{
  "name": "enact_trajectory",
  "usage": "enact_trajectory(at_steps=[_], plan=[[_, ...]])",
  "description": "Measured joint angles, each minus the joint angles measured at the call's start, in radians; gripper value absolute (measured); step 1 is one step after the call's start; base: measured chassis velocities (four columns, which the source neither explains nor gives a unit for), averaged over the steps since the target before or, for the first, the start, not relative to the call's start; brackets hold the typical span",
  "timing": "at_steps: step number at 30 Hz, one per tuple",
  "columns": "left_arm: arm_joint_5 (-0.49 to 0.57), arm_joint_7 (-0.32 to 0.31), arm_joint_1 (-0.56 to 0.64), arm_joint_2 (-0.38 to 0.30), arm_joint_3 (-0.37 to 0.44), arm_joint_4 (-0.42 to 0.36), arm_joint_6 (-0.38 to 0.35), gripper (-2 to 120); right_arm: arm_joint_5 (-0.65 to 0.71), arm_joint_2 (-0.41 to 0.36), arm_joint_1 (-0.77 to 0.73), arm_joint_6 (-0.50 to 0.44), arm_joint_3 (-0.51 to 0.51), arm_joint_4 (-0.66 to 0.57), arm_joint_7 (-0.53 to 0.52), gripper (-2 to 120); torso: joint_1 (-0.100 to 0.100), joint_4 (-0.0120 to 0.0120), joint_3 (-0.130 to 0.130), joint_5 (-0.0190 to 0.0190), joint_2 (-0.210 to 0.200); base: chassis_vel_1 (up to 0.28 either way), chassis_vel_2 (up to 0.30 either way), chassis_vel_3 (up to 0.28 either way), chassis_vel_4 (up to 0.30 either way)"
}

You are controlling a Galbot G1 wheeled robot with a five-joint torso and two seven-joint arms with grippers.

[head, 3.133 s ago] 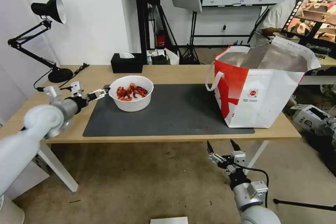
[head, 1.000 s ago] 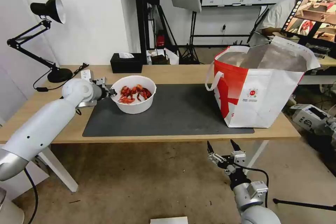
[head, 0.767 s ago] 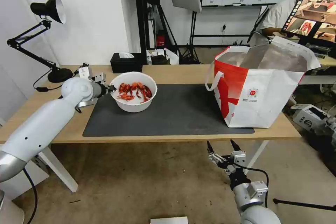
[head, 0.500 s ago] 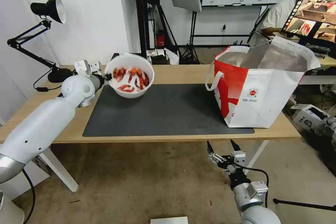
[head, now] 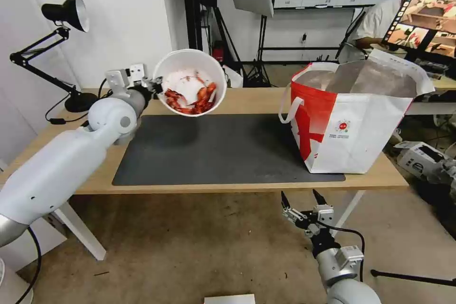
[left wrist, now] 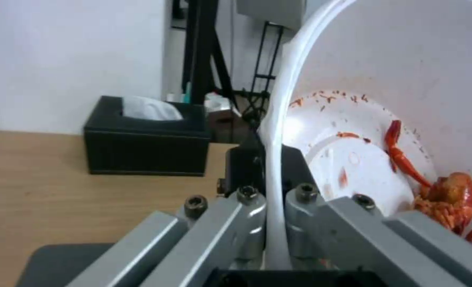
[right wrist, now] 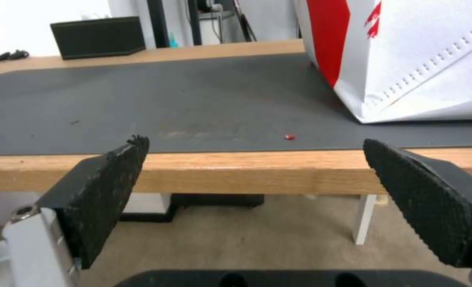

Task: Pick up the trash from the table and place it into the takeout bag.

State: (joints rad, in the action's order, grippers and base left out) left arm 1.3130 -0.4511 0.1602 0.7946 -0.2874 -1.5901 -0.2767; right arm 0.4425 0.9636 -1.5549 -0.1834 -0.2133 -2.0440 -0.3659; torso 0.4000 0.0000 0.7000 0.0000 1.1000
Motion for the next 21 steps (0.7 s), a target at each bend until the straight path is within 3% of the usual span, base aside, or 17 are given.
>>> enact_trajectory(at_steps=[9,14,15,17,19,21], plan=[[0.061,-0.037,-0.159,0.102,-0.084,0.066,-0.005,0,0.0,0.0,0.0,0.0,0.0,0.0,0.0,100,0.0,0.0,0.0,0.0003,0.0,0.0,0.0,0.0,0.0],[0.109,-0.061,-0.31,0.236,-0.158,0.148,-0.013,0,0.0,0.0,0.0,0.0,0.0,0.0,0.0,100,0.0,0.0,0.0,0.0002,0.0,0.0,0.0,0.0,0.0],[0.109,-0.061,-0.31,0.236,-0.158,0.148,-0.013,0,0.0,0.0,0.0,0.0,0.0,0.0,0.0,100,0.0,0.0,0.0,0.0002,0.0,0.0,0.0,0.0,0.0],[0.119,-0.076,-0.358,0.313,-0.179,0.194,-0.022,0,0.0,0.0,0.0,0.0,0.0,0.0,0.0,100,0.0,0.0,0.0,0.0005,0.0,0.0,0.0,0.0,0.0],[0.12,-0.083,-0.37,0.337,-0.183,0.21,-0.03,0,0.0,0.0,0.0,0.0,0.0,0.0,0.0,100,0.0,0.0,0.0,0.0005,0.0,0.0,0.0,0.0,0.0],[0.119,-0.091,-0.405,0.414,-0.198,0.268,-0.065,0,0.0,0.0,0.0,0.0,0.0,0.0,0.0,100,0.0,-0.0004,0.0,0.0004,0.0,0.0,0.0,0.0,0.0]])
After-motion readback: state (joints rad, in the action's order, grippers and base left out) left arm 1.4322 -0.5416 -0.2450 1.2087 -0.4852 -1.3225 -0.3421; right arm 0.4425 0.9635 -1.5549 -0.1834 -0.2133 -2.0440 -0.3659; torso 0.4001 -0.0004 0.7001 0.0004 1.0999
